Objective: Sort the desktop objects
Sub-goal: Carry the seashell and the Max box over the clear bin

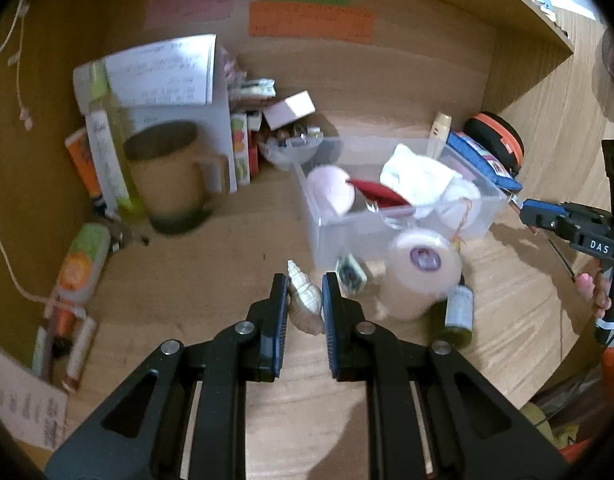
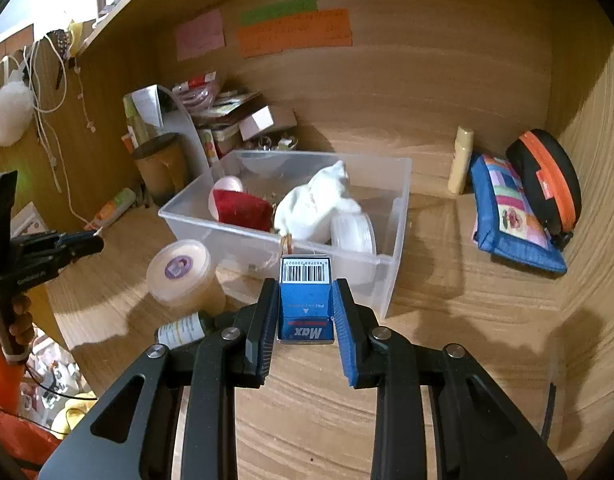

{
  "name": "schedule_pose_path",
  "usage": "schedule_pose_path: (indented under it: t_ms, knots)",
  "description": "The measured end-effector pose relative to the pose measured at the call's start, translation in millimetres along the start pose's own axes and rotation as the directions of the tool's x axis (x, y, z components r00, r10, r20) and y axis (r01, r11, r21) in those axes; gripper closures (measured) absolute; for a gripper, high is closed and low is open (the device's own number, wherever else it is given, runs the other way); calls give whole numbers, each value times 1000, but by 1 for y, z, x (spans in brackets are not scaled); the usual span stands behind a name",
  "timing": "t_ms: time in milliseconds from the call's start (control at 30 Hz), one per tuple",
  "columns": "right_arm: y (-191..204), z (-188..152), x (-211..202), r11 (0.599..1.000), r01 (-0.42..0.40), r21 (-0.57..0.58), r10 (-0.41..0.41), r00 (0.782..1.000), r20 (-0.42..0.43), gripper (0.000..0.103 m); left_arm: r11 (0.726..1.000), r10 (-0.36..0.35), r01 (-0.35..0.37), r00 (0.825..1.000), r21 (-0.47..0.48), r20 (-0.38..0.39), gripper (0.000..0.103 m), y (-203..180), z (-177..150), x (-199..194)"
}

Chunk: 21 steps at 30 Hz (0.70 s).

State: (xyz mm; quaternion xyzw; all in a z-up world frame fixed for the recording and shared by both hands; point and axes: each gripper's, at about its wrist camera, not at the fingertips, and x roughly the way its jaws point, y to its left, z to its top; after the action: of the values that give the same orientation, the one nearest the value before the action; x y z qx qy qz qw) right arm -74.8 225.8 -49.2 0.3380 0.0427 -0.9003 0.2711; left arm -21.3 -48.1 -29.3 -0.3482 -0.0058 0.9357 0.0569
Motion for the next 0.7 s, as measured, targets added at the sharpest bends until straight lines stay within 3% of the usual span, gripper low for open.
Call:
schedule_pose_path:
  t_ms: [400,700]
  knots:
    - [-3,26,15,1000,-16,3,15,1000,27,78,998,-44,43,999,37,27,87,-5,41,23]
    - [2,45,38,999,-26,-31,26,1000,8,78,994,-97,97,995,49,2,87,-10,61,57]
